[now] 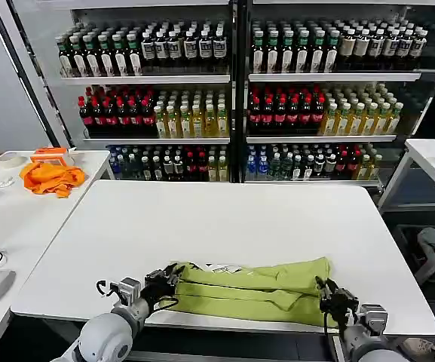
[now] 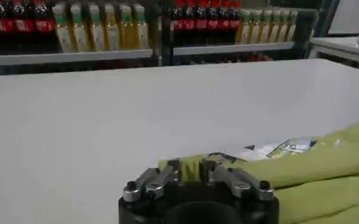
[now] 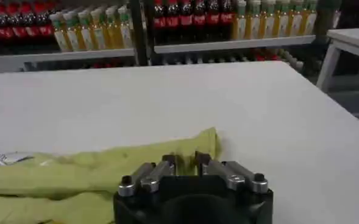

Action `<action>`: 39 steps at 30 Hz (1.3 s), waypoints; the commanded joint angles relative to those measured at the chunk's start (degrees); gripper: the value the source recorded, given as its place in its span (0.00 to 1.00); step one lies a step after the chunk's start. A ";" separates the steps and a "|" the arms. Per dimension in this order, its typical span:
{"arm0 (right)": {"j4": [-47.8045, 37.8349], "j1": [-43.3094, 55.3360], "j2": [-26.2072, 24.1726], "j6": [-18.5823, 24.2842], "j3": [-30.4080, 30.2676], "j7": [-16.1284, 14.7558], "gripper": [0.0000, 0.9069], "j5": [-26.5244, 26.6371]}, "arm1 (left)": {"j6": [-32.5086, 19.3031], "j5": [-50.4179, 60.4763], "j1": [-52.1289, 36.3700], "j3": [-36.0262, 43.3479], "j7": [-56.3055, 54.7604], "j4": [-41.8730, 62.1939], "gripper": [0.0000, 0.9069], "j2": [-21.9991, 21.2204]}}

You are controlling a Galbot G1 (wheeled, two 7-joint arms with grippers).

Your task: Fold and organize the clothes.

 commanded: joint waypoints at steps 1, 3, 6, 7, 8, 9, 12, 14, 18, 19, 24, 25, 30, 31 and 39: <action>1.19 -2.03 1.30 0.51 -0.52 -0.32 1.00 -4.87 | -0.01 0.55 1.40 -0.53 -0.67 -1.11 1.00 -0.09; 2.09 -2.76 1.60 0.86 -0.34 -0.29 1.00 -5.34 | -0.21 0.74 2.26 -1.03 -1.58 -2.17 1.00 -0.50; 2.83 -3.92 2.00 1.88 -0.19 -0.34 1.00 -6.58 | -0.58 0.73 3.32 -1.50 -4.08 -3.02 1.00 -2.03; 2.94 -4.17 2.12 2.07 -0.15 -0.36 1.00 -6.73 | -0.67 0.78 3.60 -1.50 -4.40 -3.00 1.00 -2.53; 3.17 -4.61 2.32 2.20 -0.14 -0.40 1.00 -6.94 | -0.70 1.34 3.95 -1.44 -4.66 -2.66 1.00 -3.44; 3.23 -4.71 2.39 2.25 -0.14 -0.44 1.00 -7.00 | -0.72 1.95 4.10 -1.37 -4.65 -2.47 1.00 -3.87; 3.24 -5.19 2.75 2.48 -0.23 -0.54 1.00 -7.37 | -0.84 3.54 4.52 -0.98 -4.88 -1.70 1.00 -6.11; 3.22 -5.28 2.81 2.53 -0.20 -0.54 1.00 -7.38 | -0.80 5.01 4.84 -0.68 -5.05 -1.19 1.00 -7.82; 3.22 -5.28 2.66 2.63 0.06 -0.57 1.00 -7.29 | -0.83 6.29 5.07 -0.61 -5.92 -0.30 1.00 -9.71; 3.17 -5.26 2.66 2.67 0.10 -0.57 1.00 -7.27 | -0.84 6.34 5.26 -0.63 -6.00 -0.23 1.00 -10.13; 2.92 -5.03 2.75 2.72 -0.06 -0.53 1.00 -7.23 | -1.31 6.69 6.51 -0.72 -6.08 -0.23 0.03 -11.23; 2.86 -4.96 2.74 2.73 -0.19 -0.51 1.00 -7.24 | -1.64 6.53 6.81 -0.89 -6.09 -0.28 0.02 -11.56; 2.48 -4.39 2.57 2.72 -0.31 -0.45 1.00 -7.12 | -2.17 4.96 8.07 -1.80 -6.00 -0.60 0.02 -12.34; 2.40 -4.29 2.57 2.72 -0.35 -0.44 1.00 -7.11 | -2.33 4.52 8.22 -1.96 -5.90 -0.60 0.02 -12.42; 1.87 -3.60 2.94 2.73 -1.17 -0.14 1.00 -7.17 | -2.45 -2.41 8.50 -5.05 -5.16 -0.95 0.02 -13.27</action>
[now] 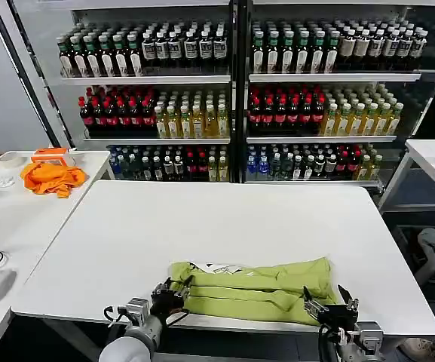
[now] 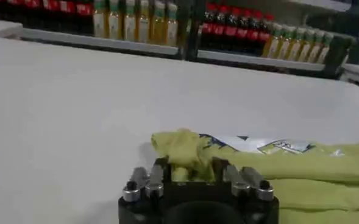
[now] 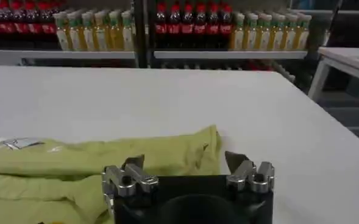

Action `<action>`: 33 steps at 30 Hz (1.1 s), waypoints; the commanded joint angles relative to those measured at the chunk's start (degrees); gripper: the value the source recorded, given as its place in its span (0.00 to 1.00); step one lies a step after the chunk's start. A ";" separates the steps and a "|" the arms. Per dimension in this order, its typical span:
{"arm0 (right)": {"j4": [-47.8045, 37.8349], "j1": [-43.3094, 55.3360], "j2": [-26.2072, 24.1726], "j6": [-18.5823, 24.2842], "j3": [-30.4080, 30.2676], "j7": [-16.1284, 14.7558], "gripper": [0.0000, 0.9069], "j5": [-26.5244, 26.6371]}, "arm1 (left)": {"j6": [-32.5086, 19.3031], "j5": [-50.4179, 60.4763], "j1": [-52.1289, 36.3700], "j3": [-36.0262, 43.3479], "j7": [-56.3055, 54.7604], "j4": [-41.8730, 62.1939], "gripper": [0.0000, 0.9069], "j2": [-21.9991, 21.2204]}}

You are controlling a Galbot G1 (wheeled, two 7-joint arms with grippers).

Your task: Fold and organize the clothes.

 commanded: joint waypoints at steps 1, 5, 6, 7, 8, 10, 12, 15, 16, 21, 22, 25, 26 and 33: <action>-0.09 0.00 0.09 0.08 -0.16 0.05 1.00 -0.22 | -0.19 -5.47 0.74 -2.14 0.19 -0.17 0.02 -1.08; 0.04 0.16 0.14 0.20 0.02 0.12 1.00 -0.17 | -0.43 -8.49 0.77 -4.65 0.94 -0.86 0.02 -0.89; 0.07 0.19 0.14 0.23 0.08 0.11 1.00 -0.16 | -0.52 -9.58 0.56 -5.40 1.32 -0.81 0.02 -0.53; 0.08 0.22 0.13 0.26 0.13 0.12 1.00 -0.14 | -0.54 -10.41 0.48 -5.40 1.37 -0.77 0.02 -0.40; 0.13 0.30 0.12 0.26 0.18 0.15 1.00 -0.08 | -0.51 -12.39 0.04 -6.88 1.62 -0.76 0.02 0.21; 0.24 0.42 0.11 0.28 0.21 0.15 1.00 -0.01 | -0.36 -14.61 -0.27 -8.24 1.72 -0.93 0.02 0.74; 0.18 0.67 0.13 0.34 0.23 0.15 1.00 0.10 | -0.01 -17.10 -0.81 -10.61 1.74 -1.18 0.02 1.59; -0.03 0.97 0.12 0.47 0.32 0.13 1.00 0.21 | 0.24 -19.52 -0.92 -13.57 1.78 -1.14 0.02 3.18; -0.01 1.06 0.10 0.47 0.36 0.12 1.00 0.36 | 0.34 -20.23 -0.86 -14.67 1.83 -1.05 0.02 3.97; -0.11 1.48 -0.22 0.54 0.66 0.11 1.00 0.96 | 1.15 -26.22 -0.95 -21.13 2.26 0.88 0.02 8.65; -0.14 1.63 -0.36 0.54 0.75 0.09 1.00 1.16 | 1.31 -27.02 -1.01 -22.53 2.28 1.52 0.02 9.97; -0.22 1.92 -0.59 0.61 0.91 0.05 1.00 1.42 | 1.83 -29.66 -0.98 -26.20 2.18 2.58 0.02 11.67; -0.25 2.01 -0.65 0.61 0.98 0.04 1.00 1.58 | 2.02 -30.48 -1.05 -27.12 2.16 2.81 0.02 12.16; -0.57 2.44 -0.90 0.52 0.66 0.13 1.00 1.86 | 4.12 -38.53 -0.76 -29.00 0.94 -1.76 0.02 12.50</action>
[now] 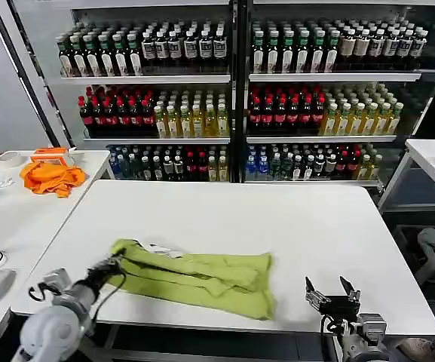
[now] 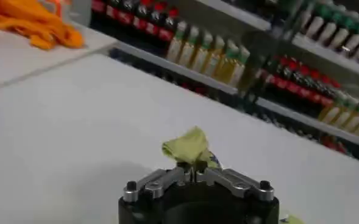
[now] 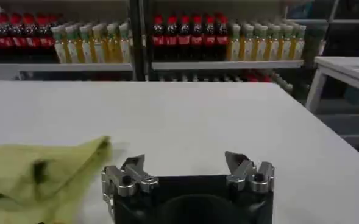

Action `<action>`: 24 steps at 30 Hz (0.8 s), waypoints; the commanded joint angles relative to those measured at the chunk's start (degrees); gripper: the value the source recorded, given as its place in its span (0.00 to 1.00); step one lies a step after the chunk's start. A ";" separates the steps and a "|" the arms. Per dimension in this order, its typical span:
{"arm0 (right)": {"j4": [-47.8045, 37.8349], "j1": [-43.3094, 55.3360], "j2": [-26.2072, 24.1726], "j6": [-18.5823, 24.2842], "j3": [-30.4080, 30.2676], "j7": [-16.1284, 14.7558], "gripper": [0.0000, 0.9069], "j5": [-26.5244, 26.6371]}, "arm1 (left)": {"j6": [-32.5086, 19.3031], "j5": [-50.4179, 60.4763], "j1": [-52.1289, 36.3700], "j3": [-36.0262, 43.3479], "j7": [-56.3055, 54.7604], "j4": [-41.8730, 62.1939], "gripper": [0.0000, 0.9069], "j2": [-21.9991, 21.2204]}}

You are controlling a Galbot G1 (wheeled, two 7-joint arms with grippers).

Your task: Fold and organize the clothes.

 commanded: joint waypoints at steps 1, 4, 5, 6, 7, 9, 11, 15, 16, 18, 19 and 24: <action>-0.04 0.08 -0.04 -0.06 -0.22 0.05 1.00 0.11 | 2.31 -13.34 0.77 -5.92 -0.79 -4.96 0.02 2.41; -0.09 -0.14 -0.21 -0.11 -0.67 0.09 1.00 0.02 | 3.48 -17.40 1.41 -0.93 -2.67 -12.92 0.02 -0.54; -0.11 -0.14 -0.29 -0.11 -0.72 0.10 1.00 0.03 | 3.49 -17.31 1.47 0.54 -2.92 -14.40 0.02 -1.13; -0.21 -0.12 -0.55 -0.10 -0.76 0.10 1.00 0.05 | 3.52 -16.87 1.45 2.77 -3.23 -16.40 0.02 -2.51; -0.27 -0.10 -0.71 -0.12 -0.78 0.10 1.00 0.05 | 3.56 -16.27 1.39 4.92 -3.28 -17.50 0.02 -3.40; -0.34 -0.13 -1.03 -0.12 -0.83 0.09 1.00 0.06 | 3.62 -14.85 0.71 8.86 -3.41 -18.66 0.02 -5.38; -0.27 -0.24 -1.21 -0.12 -0.81 0.08 1.00 0.07 | 3.58 -13.73 -0.32 11.72 -3.54 -18.33 0.02 -6.82; -0.16 -0.66 -1.45 0.01 -0.59 -0.02 1.00 0.10 | 3.23 -11.22 -3.51 18.54 -4.07 -14.94 0.02 -9.91; -0.16 -0.66 -1.45 0.01 -0.59 -0.02 1.00 0.10 | 3.19 -10.91 -3.86 19.40 -4.10 -14.40 0.02 -10.44; -0.26 -0.72 -1.61 0.20 -0.51 -0.07 1.00 0.14 | 3.10 -9.96 -4.78 22.04 -4.37 -12.89 0.02 -11.96; -0.30 -0.72 -1.68 0.23 -0.50 -0.09 1.00 0.16 | 3.01 -9.61 -4.84 22.59 -4.42 -12.53 0.02 -12.42; -0.81 -0.28 -1.87 0.43 -0.65 -0.16 1.00 0.38 | 2.71 -7.39 -7.35 26.84 -5.20 -8.12 0.02 -15.96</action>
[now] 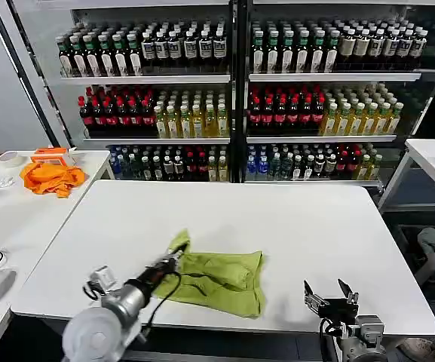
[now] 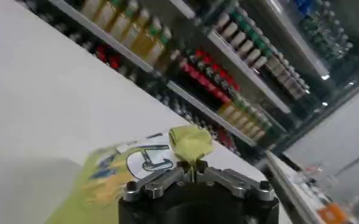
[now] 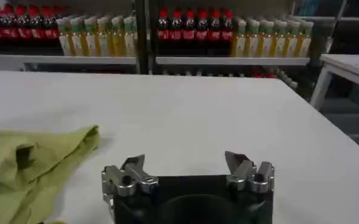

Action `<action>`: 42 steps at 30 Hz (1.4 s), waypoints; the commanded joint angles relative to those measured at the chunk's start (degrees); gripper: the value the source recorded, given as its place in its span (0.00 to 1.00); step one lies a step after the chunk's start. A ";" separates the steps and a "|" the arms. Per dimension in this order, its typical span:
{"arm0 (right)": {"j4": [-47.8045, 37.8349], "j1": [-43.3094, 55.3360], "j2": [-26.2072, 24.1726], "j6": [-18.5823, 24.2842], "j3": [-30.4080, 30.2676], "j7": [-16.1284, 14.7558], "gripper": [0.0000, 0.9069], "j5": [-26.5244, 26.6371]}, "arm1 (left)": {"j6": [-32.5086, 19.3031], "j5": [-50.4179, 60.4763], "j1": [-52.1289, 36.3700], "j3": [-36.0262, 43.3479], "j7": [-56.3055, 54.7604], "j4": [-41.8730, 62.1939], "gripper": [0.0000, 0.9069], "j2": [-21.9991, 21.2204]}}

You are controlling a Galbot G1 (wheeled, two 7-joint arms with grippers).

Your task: Fold and organize the clothes.

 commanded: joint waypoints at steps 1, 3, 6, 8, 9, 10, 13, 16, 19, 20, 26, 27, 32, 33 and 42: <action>-0.19 0.16 -0.15 0.08 -0.06 -0.03 1.00 0.07 | 0.21 2.22 -4.08 11.43 -0.86 3.75 0.01 -6.82; -0.40 0.39 -0.17 0.08 -0.18 -0.04 1.00 0.16 | 0.02 3.23 -5.08 12.76 -0.95 5.64 0.02 -7.79; -0.60 0.69 -0.22 0.10 -0.32 -0.05 1.00 0.28 | -0.37 4.47 -6.09 14.13 -0.67 8.33 0.14 -8.67; -0.67 0.85 -0.22 0.10 -0.37 -0.04 1.00 0.40 | -0.52 5.04 -6.57 14.67 -0.36 9.60 1.00 -8.84; -0.69 0.92 -0.20 0.11 -0.38 -0.05 1.00 0.44 | -0.45 5.26 -6.67 14.75 -0.17 9.92 1.00 -8.85; -0.71 0.98 -0.20 0.10 -0.41 -0.06 1.00 0.52 | -0.48 5.36 -6.73 14.82 0.13 10.15 1.00 -8.87; -0.95 1.10 -0.26 0.12 -0.52 -0.06 1.00 0.60 | -0.54 5.55 -6.91 14.99 0.91 10.30 1.00 -9.17; -1.28 1.31 -0.38 0.14 -0.77 -0.04 1.00 0.58 | -0.74 6.12 -7.12 15.48 2.00 10.04 1.00 -9.80; -1.39 1.56 -0.46 0.12 -1.01 -0.05 1.00 0.58 | -0.86 6.71 -7.34 15.76 2.46 9.69 1.00 -10.35; -1.45 1.65 -0.47 0.10 -1.12 -0.03 1.00 0.57 | -0.84 7.00 -7.35 15.64 2.61 9.57 1.00 -10.36; -1.35 1.84 -0.09 0.01 -1.00 0.01 1.00 0.55 | -2.48 12.25 -3.95 11.68 4.38 4.68 1.00 -8.46; -1.31 1.76 -0.01 0.03 -0.87 0.01 1.00 0.56 | -2.45 12.28 -3.11 10.45 4.33 3.74 1.00 -8.05; -1.19 1.39 -0.05 0.14 -0.38 -0.07 1.00 0.63 | -2.74 16.49 0.45 1.97 4.08 3.54 1.00 -3.24; -1.13 1.50 -0.08 0.14 -0.31 -0.07 1.00 0.82 | -3.20 19.89 1.29 0.01 4.16 4.14 1.00 -1.46; -1.75 3.52 0.23 -0.21 -1.19 0.07 1.00 1.00 | -3.44 21.93 5.26 -5.82 5.19 6.85 1.00 2.89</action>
